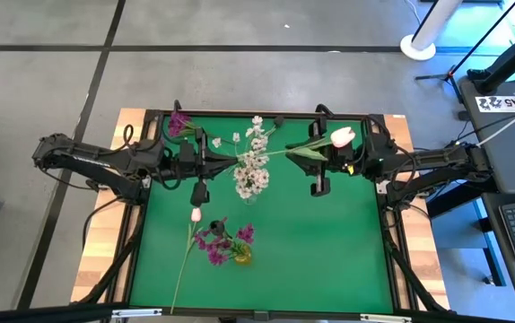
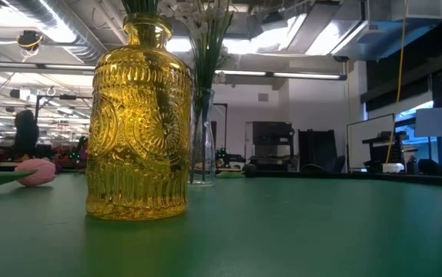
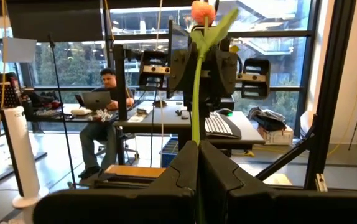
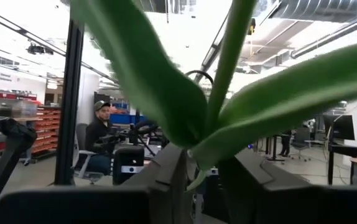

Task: Sort flowers into vase by color
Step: Put the top pink flower into the transparent vase

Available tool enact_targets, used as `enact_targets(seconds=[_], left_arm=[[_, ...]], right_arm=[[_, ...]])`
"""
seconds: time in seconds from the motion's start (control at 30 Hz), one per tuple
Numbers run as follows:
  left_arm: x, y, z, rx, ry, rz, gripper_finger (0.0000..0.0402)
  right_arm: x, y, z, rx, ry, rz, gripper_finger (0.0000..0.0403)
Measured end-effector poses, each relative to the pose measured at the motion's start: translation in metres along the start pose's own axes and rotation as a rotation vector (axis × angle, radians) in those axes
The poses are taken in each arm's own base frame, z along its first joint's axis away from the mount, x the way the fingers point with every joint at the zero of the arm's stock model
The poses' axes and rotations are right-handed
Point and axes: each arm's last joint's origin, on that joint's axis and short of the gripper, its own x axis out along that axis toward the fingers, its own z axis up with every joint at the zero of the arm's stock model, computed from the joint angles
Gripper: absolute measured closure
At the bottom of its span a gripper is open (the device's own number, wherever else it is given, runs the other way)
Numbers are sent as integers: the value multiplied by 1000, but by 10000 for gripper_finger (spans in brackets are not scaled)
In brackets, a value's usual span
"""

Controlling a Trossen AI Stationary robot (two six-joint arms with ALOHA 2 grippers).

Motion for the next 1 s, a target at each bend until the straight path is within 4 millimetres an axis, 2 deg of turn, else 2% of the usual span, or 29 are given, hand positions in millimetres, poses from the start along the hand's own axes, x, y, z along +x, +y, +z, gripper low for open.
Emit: enact_targets(seconds=[0.2,0.43,0.53,0.8,1.0], left_arm=[[0,0,0,-2,1,0,401],[0,0,-1,-2,10,0,401],[0,0,-1,-3,10,-1,398],[-2,0,0,3,13,0,327],[-18,6,15,-14,-39,31,267]], right_arm=[[0,0,0,4,0,-1,317],[0,0,0,-8,-2,-1,392],[0,0,0,-10,-1,0,381],[0,0,-1,-11,13,1,393],[0,0,0,-11,41,3,391]])
